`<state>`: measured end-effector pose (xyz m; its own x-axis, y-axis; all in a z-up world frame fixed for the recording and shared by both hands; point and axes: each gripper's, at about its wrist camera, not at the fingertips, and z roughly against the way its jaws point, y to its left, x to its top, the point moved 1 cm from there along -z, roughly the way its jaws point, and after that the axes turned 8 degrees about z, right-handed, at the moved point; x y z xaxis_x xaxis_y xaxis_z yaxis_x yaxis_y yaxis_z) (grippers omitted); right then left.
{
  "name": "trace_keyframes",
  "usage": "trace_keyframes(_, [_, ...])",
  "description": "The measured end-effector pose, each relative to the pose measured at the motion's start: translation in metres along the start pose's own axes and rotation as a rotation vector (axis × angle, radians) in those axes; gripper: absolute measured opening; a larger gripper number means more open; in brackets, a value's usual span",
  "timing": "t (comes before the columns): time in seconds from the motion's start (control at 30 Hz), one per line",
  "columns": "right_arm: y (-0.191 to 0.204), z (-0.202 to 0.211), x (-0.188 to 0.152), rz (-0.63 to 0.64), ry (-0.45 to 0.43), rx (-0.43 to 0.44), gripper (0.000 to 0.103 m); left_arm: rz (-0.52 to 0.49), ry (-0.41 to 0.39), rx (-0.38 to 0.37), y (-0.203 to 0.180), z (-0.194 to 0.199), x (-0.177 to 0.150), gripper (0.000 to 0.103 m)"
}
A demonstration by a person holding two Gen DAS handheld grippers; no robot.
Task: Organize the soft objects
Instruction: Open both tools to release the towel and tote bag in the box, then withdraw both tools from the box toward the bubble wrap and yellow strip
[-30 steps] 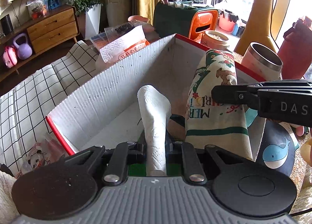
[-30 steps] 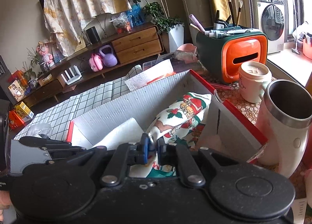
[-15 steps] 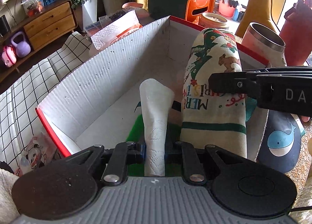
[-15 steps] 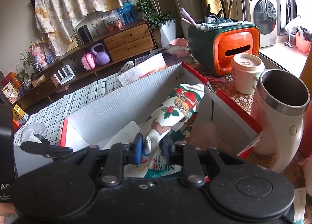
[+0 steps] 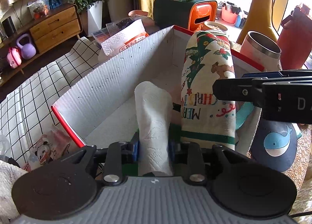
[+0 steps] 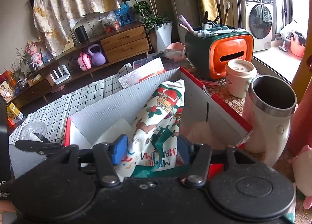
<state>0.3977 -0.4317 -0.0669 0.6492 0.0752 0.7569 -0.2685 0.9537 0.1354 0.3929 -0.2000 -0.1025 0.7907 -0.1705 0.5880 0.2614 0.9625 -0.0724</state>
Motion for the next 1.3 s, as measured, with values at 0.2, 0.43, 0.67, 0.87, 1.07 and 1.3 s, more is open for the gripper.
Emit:
trace_keyframes(0.2, [0.001, 0.018, 0.001, 0.009, -0.022, -0.005, 0.065, 0.015, -0.034, 0.001, 0.004, 0.012, -0.001, 0.067])
trace_keyframes(0.43, [0.005, 0.047, 0.001, 0.012, -0.068, 0.011, 0.080, 0.034, -0.057, -0.004, 0.012, 0.033, -0.005, 0.069])
trace_keyframes(0.67, [0.025, 0.076, -0.006, 0.044, -0.107, 0.036, 0.093, 0.064, -0.100, -0.025, 0.025, 0.072, -0.018, 0.076])
trace_keyframes(0.87, [0.049, 0.101, -0.012, 0.068, -0.155, 0.055, 0.099, 0.068, -0.140, -0.049, 0.033, 0.110, -0.033, 0.083])
trace_keyframes(1.07, [0.069, 0.123, -0.019, 0.084, -0.196, 0.093, 0.103, 0.104, -0.177, -0.075, 0.047, 0.151, -0.053, 0.083])
trace_keyframes(1.3, [0.099, 0.140, -0.034, 0.125, -0.218, 0.149, 0.103, 0.156, -0.215, -0.092, 0.073, 0.192, -0.080, 0.086])
